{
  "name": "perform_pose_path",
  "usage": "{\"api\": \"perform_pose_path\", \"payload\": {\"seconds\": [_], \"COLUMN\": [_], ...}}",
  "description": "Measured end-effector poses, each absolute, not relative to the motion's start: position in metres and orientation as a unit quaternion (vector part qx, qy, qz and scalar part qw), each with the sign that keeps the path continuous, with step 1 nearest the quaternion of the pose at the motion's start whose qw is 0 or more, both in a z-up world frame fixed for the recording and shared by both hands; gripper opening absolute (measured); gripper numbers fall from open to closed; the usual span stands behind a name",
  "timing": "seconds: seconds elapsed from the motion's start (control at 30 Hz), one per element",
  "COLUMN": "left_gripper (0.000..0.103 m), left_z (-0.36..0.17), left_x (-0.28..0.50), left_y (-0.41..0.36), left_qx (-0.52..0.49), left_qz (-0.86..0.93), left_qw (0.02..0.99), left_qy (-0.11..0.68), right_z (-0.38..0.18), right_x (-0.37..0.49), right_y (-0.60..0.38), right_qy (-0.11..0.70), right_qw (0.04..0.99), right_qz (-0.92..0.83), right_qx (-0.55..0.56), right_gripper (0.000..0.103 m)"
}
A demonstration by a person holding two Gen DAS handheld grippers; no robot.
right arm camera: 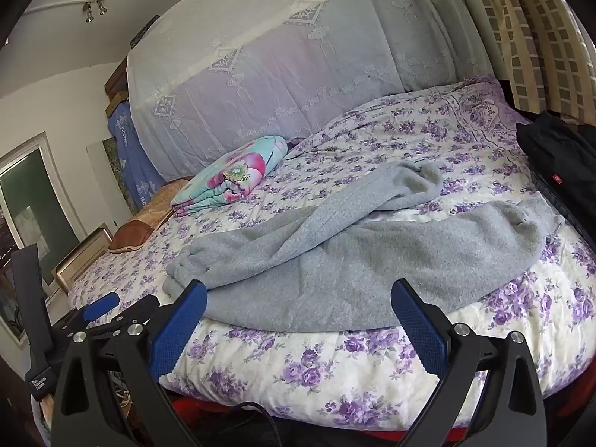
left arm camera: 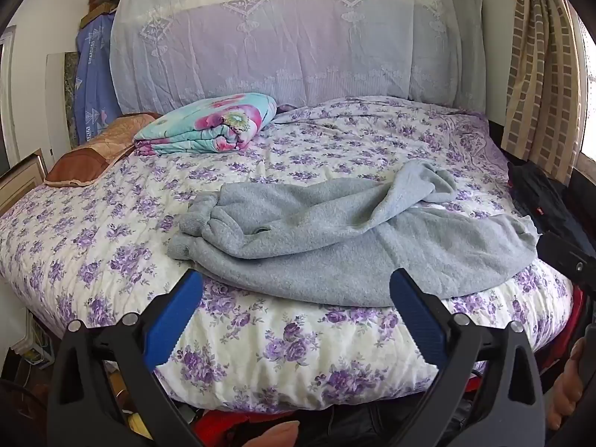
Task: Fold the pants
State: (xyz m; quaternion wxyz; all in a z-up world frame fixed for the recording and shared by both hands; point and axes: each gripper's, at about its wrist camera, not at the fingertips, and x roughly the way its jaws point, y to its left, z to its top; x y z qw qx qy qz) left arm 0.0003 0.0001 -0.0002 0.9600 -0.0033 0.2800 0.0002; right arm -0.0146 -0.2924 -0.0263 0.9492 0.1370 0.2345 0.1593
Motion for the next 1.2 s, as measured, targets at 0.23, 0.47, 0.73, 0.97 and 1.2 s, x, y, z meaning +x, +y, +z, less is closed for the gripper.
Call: {"api": "perform_pose_path", "payload": {"seconds": [0.23,0.47,0.73,0.97,1.2], "left_gripper": [0.098,0.098,0.098,0.098,0.098], "left_z": [-0.0003,-0.0002,-0.0004,-0.0002,0.0004], "left_x": [0.0005,0.0003,0.0005,0.0002,0.0004], "left_y": [0.0002,0.0001,-0.0002,0.0052,0.0054], "left_qx": [-0.002,-0.001,-0.001,0.0,0.0], "left_qz": [0.0,0.0,-0.001,-0.003,-0.002], "left_qw": [0.96,0.96,0.96,0.961,0.96], "left_qy": [0.28,0.28,0.281,0.278,0.279], "right_z": [-0.027,-0.0274,-0.0262,-0.0277,-0.029], "right_x": [-0.0138,-0.0135,-0.0145,-0.0134,-0.0126], "right_y": [-0.2918,-0.2912,-0.2912,-0.2885,-0.2883], "right_qy": [0.234,0.237,0.238,0.239,0.239], "right_qw": [0.949,0.949,0.949,0.948,0.948], "right_qz": [0.16,0.158,0.158,0.158,0.157], "right_qx": [0.136,0.137,0.137,0.137,0.137], "right_gripper": [0.1,0.1,0.1,0.1,0.1]}}
